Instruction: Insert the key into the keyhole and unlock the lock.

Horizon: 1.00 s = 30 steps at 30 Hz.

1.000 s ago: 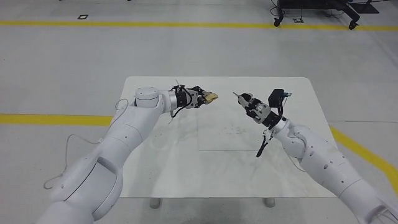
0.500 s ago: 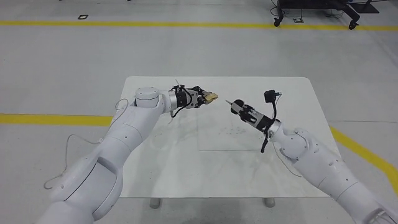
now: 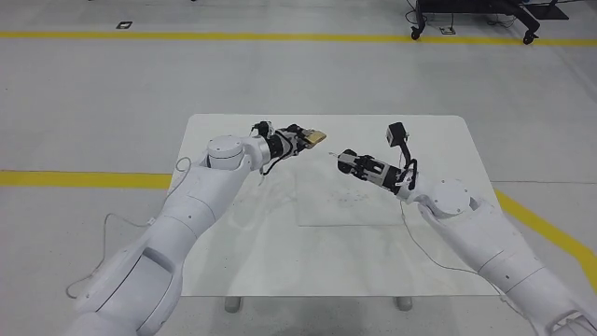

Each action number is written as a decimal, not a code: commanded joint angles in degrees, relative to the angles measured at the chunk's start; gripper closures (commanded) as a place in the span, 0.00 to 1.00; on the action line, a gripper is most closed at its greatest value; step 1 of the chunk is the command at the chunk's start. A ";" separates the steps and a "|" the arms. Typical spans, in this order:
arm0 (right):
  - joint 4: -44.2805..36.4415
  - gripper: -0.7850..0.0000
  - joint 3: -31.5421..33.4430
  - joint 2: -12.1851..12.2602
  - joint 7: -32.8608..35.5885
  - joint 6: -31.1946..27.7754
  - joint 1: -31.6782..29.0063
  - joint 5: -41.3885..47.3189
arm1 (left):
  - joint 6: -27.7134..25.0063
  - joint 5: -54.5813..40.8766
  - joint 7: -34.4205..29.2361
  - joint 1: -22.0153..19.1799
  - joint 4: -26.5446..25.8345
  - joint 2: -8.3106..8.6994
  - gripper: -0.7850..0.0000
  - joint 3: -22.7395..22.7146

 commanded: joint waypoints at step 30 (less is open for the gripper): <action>11.82 1.00 -2.79 -7.42 -0.33 6.83 6.36 4.50 | 3.88 9.95 3.56 2.67 -4.96 0.10 1.00 -3.06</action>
